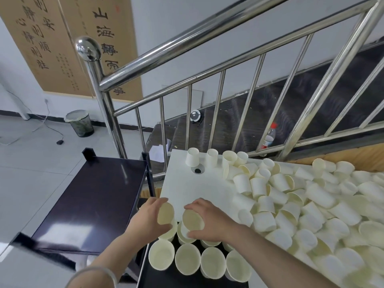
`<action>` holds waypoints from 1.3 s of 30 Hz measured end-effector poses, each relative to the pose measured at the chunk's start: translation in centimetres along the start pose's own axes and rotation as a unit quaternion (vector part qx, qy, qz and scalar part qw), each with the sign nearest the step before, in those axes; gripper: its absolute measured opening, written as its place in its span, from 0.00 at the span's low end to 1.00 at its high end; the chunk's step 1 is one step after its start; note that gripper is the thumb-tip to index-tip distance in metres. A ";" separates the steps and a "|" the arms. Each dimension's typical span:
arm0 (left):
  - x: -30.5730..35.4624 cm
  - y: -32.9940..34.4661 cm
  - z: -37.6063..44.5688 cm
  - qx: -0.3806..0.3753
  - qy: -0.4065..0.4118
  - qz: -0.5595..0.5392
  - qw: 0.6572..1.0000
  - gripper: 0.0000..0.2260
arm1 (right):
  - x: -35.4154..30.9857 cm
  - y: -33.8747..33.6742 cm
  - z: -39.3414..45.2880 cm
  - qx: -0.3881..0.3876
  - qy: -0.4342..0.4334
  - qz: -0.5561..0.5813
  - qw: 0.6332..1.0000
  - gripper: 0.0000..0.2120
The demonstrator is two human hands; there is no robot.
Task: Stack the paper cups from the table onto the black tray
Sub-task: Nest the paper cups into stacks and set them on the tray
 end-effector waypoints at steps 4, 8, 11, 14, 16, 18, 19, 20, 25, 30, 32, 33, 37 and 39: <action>-0.1 1.0 -0.1 -0.024 0.003 0.015 1.000 0.34 | -0.2 0.9 0.0 -0.004 0.001 -0.018 1.000 0.36; -0.4 2.1 0.0 -0.046 0.002 0.032 0.998 0.34 | -0.2 1.9 0.2 -0.001 0.014 -0.026 1.000 0.36; -0.8 2.8 0.0 -0.066 0.001 0.046 0.997 0.34 | 0.0 2.6 0.4 -0.011 0.027 -0.031 0.999 0.38; -1.2 3.4 0.0 -0.072 -0.002 0.053 0.996 0.34 | -0.1 3.0 0.6 -0.020 0.042 -0.048 0.998 0.37; -1.4 3.7 0.1 -0.072 -0.005 0.058 0.996 0.33 | 0.0 3.2 0.9 -0.024 0.050 -0.066 0.996 0.36; -1.5 3.9 0.3 -0.074 -0.009 0.065 0.995 0.33 | 0.1 3.5 1.2 -0.030 0.059 -0.083 0.994 0.35; -1.5 4.0 0.4 -0.075 -0.011 0.069 0.995 0.33 | 0.1 3.6 1.3 -0.034 0.062 -0.090 0.993 0.34; -1.5 4.1 0.5 -0.076 -0.014 0.073 0.994 0.33 | 0.2 3.7 1.4 -0.038 0.064 -0.096 0.993 0.33; -1.4 4.5 0.9 -0.084 -0.025 0.076 0.993 0.31 | 0.5 4.3 2.0 -0.046 0.068 -0.115 0.990 0.27; -1.6 4.6 1.3 -0.090 -0.033 0.070 0.993 0.30 | 1.0 4.7 2.3 -0.043 0.066 -0.112 0.991 0.25; -1.6 4.7 1.5 -0.093 -0.032 0.066 0.993 0.32 | 1.2 4.8 2.4 -0.038 0.067 -0.104 0.992 0.25; -1.6 4.6 1.6 -0.093 -0.033 0.063 0.993 0.33 | 1.2 4.8 2.4 -0.035 0.067 -0.098 0.992 0.25; -1.3 4.1 2.6 -0.075 -0.027 0.044 0.996 0.32 | 1.8 3.9 2.9 -0.004 0.074 -0.062 0.995 0.27; -0.9 3.8 3.6 -0.064 -0.018 0.035 0.997 0.30 | 2.4 3.0 3.3 0.018 0.084 -0.051 0.995 0.27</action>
Point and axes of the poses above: each hand's wrist, its own z-axis towards the middle knuckle, its own y-axis out of the palm, x = y × z, the point moved 2 cm from there along z, towards the middle knuckle, and after that the axes turned 4 degrees about x, right-handed, at the moved point
